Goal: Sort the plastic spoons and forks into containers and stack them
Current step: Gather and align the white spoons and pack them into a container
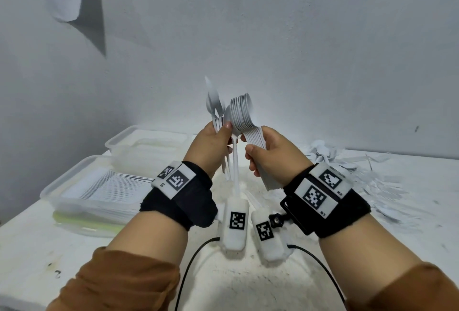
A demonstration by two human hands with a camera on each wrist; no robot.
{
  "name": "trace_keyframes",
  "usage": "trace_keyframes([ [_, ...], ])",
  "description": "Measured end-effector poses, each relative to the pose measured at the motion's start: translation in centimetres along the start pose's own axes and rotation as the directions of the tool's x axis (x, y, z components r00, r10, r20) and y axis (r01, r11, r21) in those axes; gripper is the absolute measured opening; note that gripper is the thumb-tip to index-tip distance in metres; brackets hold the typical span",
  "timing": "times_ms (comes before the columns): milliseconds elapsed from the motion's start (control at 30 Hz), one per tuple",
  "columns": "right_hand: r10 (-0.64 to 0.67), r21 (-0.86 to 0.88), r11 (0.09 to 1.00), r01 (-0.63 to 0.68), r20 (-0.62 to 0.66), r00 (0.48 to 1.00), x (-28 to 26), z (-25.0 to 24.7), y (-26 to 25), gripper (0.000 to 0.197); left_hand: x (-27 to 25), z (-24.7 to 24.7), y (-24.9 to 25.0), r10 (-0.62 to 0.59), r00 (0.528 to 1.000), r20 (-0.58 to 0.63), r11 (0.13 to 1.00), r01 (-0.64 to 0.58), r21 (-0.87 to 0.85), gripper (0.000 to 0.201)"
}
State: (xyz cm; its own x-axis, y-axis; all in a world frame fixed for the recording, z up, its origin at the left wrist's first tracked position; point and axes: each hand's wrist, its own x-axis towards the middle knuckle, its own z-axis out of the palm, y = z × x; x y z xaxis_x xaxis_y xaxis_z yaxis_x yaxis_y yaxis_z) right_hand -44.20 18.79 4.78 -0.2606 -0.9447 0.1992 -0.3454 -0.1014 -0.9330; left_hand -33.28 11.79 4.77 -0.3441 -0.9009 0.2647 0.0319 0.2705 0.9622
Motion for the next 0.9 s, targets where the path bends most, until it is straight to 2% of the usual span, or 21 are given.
trace_keyframes([
  [133,-0.002,-0.022,1.000,0.001,-0.019,1.000,0.16,-0.13,-0.31,0.010,-0.46,0.47,0.46,-0.026,0.999,0.027,0.983,0.030,-0.182,0.020],
  [433,-0.032,-0.146,0.989,0.025,-0.043,0.999,0.52,-0.36,-0.55,0.014,-0.41,0.85,0.65,0.041,0.999,0.014,0.977,-0.037,-0.211,0.018],
  [733,-0.001,-0.046,0.999,0.000,-0.032,0.999,0.82,-0.38,-0.20,0.009,-0.38,0.84,0.34,0.051,0.998,0.038,0.987,-0.045,-0.152,0.019],
  [900,0.016,0.057,0.998,-0.016,0.003,1.000,0.62,-0.15,-0.25,0.018,-0.30,0.73,-0.04,0.046,0.998,0.033,0.989,-0.041,-0.144,0.017],
])
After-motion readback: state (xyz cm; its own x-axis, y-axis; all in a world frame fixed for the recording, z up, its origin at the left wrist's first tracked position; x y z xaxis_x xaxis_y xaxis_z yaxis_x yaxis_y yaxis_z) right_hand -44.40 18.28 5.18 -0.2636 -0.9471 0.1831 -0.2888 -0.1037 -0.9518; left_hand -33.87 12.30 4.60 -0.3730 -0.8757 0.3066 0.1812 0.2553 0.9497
